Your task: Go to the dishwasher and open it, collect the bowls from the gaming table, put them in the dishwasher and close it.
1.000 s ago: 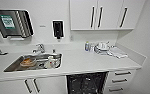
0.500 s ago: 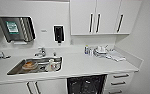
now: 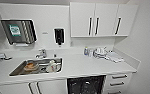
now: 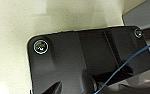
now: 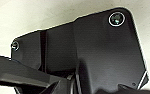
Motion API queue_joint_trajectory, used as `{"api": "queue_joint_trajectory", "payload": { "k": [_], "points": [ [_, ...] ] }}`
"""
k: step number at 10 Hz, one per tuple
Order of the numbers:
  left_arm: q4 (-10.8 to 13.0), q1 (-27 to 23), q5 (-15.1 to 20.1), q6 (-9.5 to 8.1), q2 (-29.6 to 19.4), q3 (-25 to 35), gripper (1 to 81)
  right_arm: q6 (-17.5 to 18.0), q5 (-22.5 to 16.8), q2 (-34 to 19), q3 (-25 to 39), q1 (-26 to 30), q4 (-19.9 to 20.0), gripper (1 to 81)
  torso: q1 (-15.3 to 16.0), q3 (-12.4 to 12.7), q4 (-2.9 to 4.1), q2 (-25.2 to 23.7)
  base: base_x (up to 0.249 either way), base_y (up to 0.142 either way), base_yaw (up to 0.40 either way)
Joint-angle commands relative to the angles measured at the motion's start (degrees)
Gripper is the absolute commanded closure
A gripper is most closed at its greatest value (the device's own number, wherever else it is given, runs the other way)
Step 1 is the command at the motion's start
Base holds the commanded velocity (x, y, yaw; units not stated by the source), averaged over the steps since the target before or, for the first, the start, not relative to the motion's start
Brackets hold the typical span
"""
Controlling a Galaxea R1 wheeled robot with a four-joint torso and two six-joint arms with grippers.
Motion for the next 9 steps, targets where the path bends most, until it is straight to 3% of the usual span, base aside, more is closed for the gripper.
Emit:
{"api": "queue_joint_trajectory", "payload": {
  "k": [1, 3, 6, 9],
  "points": [
    [0.02, -2.17, 2.85, 0.15, -0.37, 0.15, 1.0, -0.01, -1.87, -0.27, 0.16, 2.85, 0.16, 1.0, -3.61, 0.00, 0.00, 5.62, 0.000, 0.000, 0.000],
    [0.29, -2.26, 2.85, 0.15, -0.37, 0.15, 1.0, 0.25, 0.84, -2.20, 1.30, 3.02, 0.33, 1.0, -6.23, 0.00, 0.00, 9.67, 0.000, 0.000, 0.000],
    [0.46, -2.17, 2.85, 0.15, -0.11, 0.15, 1.0, 0.52, 10.08, -8.97, 9.03, 1.53, 0.25, 1.0, -10.01, 0.00, 0.00, 15.52, 0.000, 0.000, 0.000],
    [0.46, -2.17, 2.85, 0.15, -0.28, 0.15, 1.0, 0.52, 11.67, -10.47, 11.51, 1.00, 0.24, 1.0, -13.90, 0.00, 0.00, 21.49, 0.000, 0.000, 0.000]
  ]
}}
